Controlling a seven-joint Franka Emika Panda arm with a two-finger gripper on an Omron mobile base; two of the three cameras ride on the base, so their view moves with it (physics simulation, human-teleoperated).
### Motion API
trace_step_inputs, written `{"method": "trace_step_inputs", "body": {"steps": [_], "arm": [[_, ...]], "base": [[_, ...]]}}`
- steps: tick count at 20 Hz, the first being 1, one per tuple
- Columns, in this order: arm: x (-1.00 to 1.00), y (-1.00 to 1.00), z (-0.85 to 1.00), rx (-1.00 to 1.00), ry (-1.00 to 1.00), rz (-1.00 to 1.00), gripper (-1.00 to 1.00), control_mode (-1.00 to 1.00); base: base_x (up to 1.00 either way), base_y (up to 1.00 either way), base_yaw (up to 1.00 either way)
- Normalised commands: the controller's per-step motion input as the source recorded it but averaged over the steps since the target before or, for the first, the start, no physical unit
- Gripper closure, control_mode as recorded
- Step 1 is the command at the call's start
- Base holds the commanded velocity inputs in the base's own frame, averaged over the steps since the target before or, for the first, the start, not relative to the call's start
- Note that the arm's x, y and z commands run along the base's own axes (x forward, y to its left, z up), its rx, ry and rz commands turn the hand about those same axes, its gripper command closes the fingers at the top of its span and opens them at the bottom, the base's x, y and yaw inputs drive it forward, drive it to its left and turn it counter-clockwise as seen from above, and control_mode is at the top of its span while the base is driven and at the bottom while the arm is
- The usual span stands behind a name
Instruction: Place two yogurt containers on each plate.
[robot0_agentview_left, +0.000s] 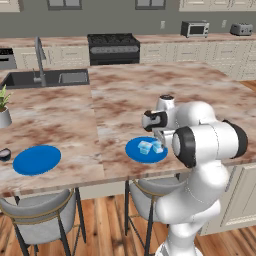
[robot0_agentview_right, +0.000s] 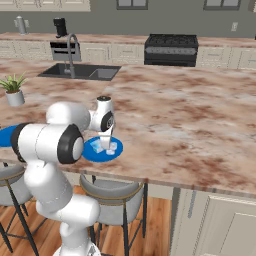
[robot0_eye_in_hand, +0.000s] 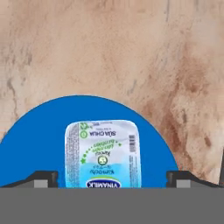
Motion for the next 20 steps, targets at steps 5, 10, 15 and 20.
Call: {"method": "trace_step_inputs", "body": {"steps": [5,10,15,20], "arm": [[-0.09,0.18,0.59,0.0,0.02,0.0,-1.0,-1.0],[-0.12,0.21,0.66,0.0,0.11,0.02,-1.0,-1.0],[-0.52,-0.04,0.46,0.0,0.07,0.15,-1.0,-1.0],[-0.62,-0.07,0.45,0.0,0.0,0.2,-1.0,-1.0]], "base": [[0.0,0.0,0.0],[0.0,0.0,0.0],[0.0,0.0,0.0],[0.0,0.0,0.0]]}}
